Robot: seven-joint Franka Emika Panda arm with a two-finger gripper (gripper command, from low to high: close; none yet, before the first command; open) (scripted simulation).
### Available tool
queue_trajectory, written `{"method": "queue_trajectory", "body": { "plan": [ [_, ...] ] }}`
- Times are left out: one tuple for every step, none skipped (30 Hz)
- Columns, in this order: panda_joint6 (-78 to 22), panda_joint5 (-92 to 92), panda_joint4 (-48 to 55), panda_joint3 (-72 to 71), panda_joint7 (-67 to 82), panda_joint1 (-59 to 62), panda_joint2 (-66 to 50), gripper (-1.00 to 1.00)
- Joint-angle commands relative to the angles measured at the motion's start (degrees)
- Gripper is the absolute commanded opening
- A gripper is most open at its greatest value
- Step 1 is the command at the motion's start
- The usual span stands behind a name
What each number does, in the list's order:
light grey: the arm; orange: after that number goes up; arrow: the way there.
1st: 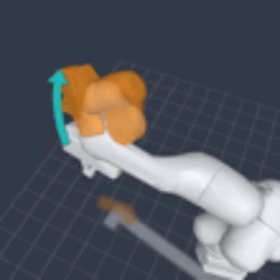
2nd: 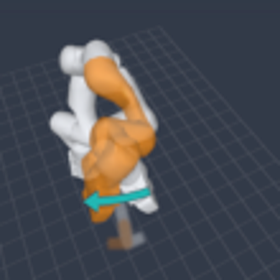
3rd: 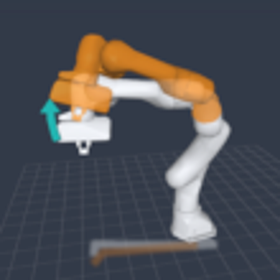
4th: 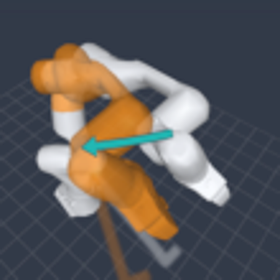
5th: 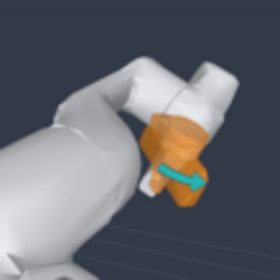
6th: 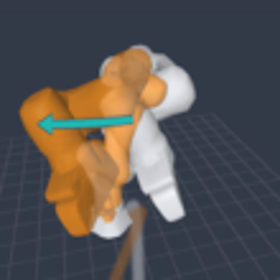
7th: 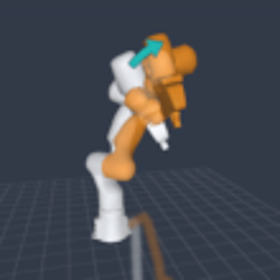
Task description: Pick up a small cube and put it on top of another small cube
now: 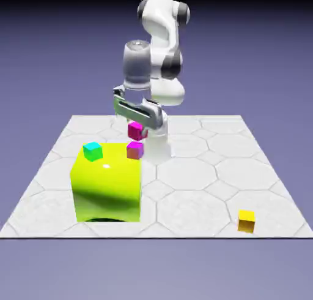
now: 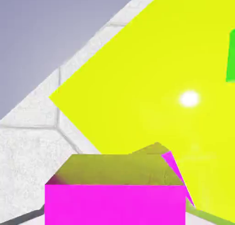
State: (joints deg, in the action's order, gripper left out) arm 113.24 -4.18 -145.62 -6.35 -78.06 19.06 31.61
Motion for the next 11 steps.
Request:
{"method": "queue_trajectory", "body": {
  "plan": [
    [-0.4,0.0,-0.1,0.2,-0.1,0.2,0.5,-1.0],
    [-0.4,0.0,-0.1,0.2,-0.1,0.2,0.5,-1.0],
    [2.1,-0.1,-1.7,0.0,-0.1,0.1,-0.4,-1.0],
    [4.6,-0.2,-3.3,-0.1,-0.1,0.1,-1.3,-1.0],
    [7.0,-0.3,-4.9,-0.3,-0.1,0.0,-2.2,-1.0],
    [9.5,-0.4,-6.5,-0.4,-0.1,0.0,-3.1,-1.0],
    [11.3,-0.4,-7.6,-0.5,-0.1,0.0,-3.7,-1.0],
    [11.3,-0.4,-7.6,-0.5,-0.1,0.0,-3.7,1.0],
    [11.3,-0.4,-7.6,-0.5,-0.1,0.0,-3.7,1.0],
    [8.8,-0.4,-6.0,-0.4,-0.1,0.0,-2.8,1.0],
    [6.3,-0.3,-4.4,-0.2,-0.1,0.1,-1.9,1.0]
  ]
}}
